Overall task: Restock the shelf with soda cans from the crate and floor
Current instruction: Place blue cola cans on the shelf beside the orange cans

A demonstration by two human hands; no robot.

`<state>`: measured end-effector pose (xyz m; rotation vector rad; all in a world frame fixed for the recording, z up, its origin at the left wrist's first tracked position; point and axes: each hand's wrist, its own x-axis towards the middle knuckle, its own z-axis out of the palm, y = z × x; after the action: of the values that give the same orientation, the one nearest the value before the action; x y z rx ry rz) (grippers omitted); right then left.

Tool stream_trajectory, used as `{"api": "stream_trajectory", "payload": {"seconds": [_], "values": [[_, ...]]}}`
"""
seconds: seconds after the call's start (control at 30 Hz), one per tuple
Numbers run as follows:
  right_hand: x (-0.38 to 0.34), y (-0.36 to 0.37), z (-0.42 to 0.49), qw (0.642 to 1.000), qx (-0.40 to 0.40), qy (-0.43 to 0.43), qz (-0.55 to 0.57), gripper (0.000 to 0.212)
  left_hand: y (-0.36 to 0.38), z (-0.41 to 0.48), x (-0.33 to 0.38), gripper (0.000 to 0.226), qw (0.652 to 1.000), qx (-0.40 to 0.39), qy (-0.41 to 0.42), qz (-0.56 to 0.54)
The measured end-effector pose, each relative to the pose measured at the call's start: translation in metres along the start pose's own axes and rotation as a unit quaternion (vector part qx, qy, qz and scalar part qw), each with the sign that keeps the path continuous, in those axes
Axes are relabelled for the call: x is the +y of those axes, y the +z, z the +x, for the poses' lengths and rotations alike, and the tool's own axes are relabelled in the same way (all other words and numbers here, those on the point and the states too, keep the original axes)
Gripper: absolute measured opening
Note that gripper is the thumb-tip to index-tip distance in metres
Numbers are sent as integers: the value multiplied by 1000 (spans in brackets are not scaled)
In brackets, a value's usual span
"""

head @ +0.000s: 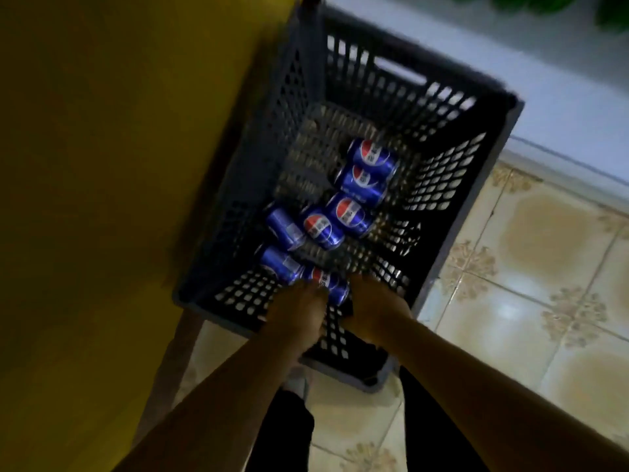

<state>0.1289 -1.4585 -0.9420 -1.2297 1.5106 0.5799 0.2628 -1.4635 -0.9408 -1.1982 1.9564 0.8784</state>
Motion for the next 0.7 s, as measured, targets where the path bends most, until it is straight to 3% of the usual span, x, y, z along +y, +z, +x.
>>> {"api": "stream_trajectory", "payload": {"seconds": [0.2, 0.37, 0.47, 0.7], "values": [[5, 73, 140, 1000, -6, 22, 4, 76, 83, 118, -39, 68, 995, -44, 35, 81], [13, 113, 175, 999, 31, 34, -22, 73, 117, 162, -56, 78, 981, -34, 80, 173], [11, 105, 172, 998, 34, 24, -42, 67, 113, 165, -58, 69, 983, -29, 95, 155], [-5, 24, 54, 992, -13, -22, -120, 95, 25, 61, -36, 79, 995, -41, 95, 6]]}}
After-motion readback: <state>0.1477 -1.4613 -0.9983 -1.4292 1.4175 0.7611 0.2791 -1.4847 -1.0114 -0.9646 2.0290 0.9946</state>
